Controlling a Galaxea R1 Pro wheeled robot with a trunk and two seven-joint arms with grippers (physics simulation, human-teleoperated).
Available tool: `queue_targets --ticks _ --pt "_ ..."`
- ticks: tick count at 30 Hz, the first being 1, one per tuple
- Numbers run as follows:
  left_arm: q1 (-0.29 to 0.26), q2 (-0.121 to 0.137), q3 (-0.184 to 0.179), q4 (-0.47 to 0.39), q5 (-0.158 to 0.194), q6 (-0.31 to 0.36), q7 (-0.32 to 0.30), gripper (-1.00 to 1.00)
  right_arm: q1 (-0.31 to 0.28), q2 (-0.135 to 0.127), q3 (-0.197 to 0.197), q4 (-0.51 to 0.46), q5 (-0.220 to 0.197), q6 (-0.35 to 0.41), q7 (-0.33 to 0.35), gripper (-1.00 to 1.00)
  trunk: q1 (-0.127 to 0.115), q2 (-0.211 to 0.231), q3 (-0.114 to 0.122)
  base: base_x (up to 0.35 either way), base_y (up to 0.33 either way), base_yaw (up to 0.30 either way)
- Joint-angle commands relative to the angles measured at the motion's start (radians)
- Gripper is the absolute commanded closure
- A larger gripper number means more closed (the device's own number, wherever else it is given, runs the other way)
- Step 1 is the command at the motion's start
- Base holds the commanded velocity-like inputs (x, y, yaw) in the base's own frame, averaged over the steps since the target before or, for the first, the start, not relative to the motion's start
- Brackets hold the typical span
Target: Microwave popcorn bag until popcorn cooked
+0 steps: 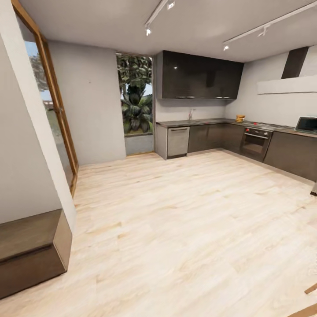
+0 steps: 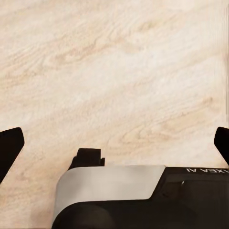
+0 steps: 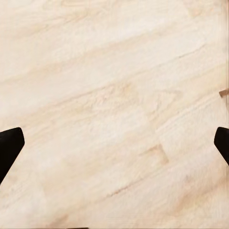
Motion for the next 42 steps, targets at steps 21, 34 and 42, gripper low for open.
queue_targets --ticks 21,34,42 --pt "0.0 0.0 0.005 0.001 0.0 -0.003 0.001 -1.0 -0.001 0.0 -0.001 0.001 0.001 -0.003 0.0 -1.0 0.001 0.0 -0.001 0.343 0.0 -0.119" --pt "0.0 0.001 0.026 0.0 0.001 -0.003 0.001 -1.0 0.0 0.0 -0.001 0.002 0.001 -0.003 0.0 -1.0 0.001 0.0 -0.001 0.343 0.0 -0.252" --pt "0.0 0.001 0.031 0.0 0.0 -0.003 0.001 -1.0 -0.001 0.0 -0.001 0.001 0.001 -0.003 0.0 -1.0 0.001 0.0 -0.001 0.343 0.024 -0.059"
